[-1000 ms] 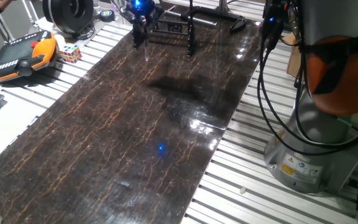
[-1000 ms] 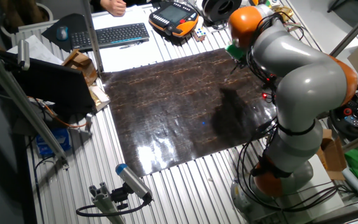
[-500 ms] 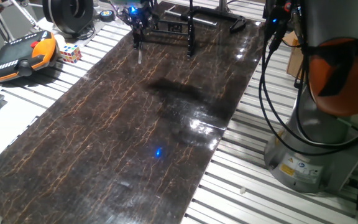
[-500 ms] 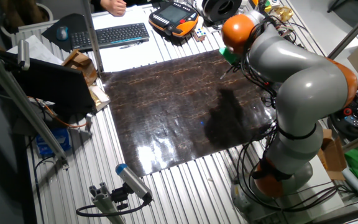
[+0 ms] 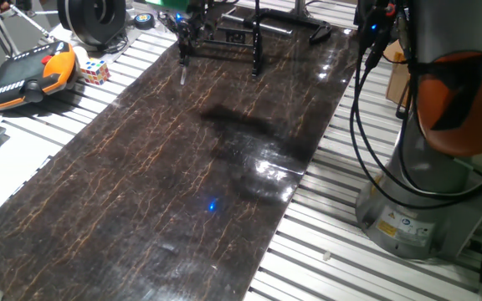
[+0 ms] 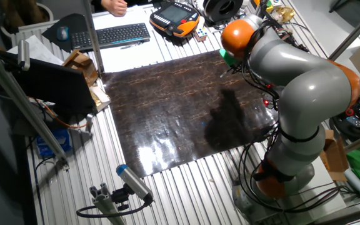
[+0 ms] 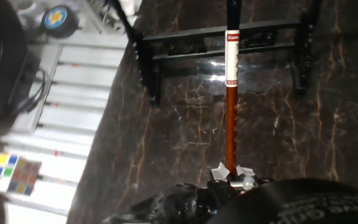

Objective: Place the brush on the pen rack

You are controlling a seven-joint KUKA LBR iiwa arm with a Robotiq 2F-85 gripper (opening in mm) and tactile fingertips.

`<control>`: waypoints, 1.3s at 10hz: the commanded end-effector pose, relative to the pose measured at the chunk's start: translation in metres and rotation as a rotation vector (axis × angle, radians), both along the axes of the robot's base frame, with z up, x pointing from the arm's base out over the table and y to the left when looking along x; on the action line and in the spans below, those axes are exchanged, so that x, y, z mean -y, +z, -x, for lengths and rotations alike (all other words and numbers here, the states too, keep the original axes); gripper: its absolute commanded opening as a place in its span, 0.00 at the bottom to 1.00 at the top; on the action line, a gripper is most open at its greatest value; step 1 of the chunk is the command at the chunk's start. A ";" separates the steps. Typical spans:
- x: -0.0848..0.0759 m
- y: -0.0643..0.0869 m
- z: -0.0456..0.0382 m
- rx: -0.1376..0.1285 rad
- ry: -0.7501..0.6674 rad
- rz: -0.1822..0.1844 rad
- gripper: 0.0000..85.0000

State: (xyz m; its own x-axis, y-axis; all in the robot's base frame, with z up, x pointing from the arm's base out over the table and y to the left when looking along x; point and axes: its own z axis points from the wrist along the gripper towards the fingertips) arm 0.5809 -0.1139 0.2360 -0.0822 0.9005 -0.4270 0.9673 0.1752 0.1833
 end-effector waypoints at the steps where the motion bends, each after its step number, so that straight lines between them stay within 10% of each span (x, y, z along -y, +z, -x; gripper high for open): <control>1: 0.006 0.001 0.0008 -0.004 -0.025 -0.008 0.01; 13: 0.069 0.022 0.0159 -0.030 0.082 -0.018 0.01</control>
State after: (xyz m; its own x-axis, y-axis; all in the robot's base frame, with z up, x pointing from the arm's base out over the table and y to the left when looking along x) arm 0.5648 -0.1835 0.2578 -0.1684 0.8978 -0.4070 0.9547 0.2513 0.1593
